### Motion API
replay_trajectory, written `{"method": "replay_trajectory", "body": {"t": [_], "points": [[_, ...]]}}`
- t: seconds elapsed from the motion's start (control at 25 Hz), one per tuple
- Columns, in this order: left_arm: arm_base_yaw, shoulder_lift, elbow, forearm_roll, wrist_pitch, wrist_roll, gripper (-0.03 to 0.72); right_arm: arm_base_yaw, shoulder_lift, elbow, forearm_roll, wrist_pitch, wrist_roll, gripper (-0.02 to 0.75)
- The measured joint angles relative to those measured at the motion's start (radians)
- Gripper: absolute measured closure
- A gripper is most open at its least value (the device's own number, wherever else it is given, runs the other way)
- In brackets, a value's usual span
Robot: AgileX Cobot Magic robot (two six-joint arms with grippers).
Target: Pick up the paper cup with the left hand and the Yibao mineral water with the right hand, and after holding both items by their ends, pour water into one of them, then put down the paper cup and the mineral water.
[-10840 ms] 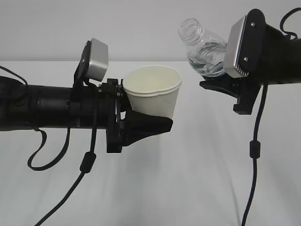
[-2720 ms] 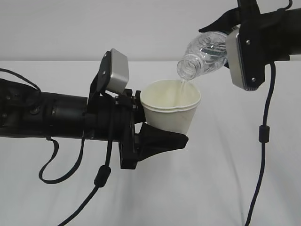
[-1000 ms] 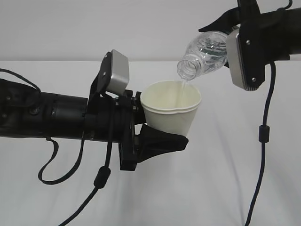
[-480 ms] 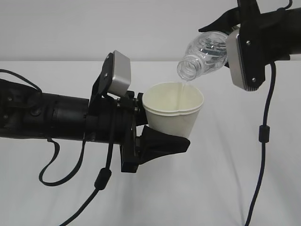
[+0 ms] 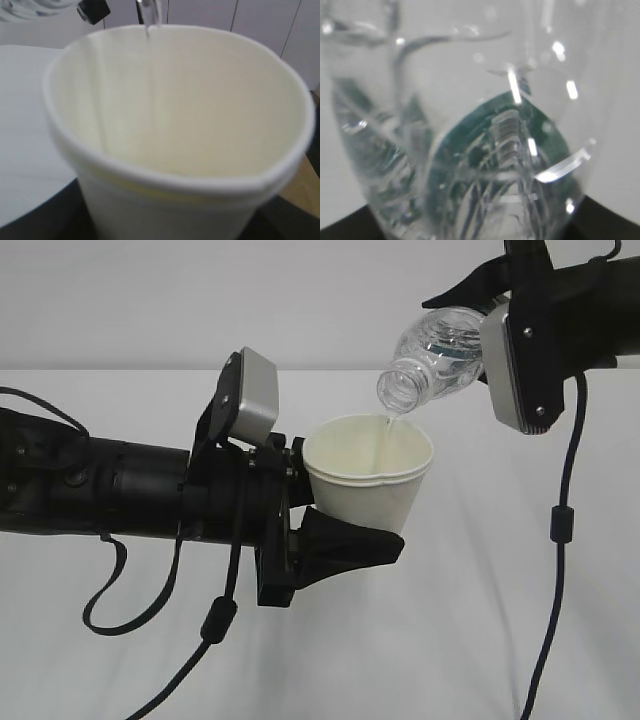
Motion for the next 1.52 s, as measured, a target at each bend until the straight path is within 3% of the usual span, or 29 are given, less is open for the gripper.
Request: {"method": "replay_trajectory", "body": {"t": [1.52], "points": [[0.000, 0.000, 0.000, 0.002, 0.000, 0.000, 0.224, 0.000, 0.000, 0.000, 0.000, 0.000, -0.012, 0.324]]}}
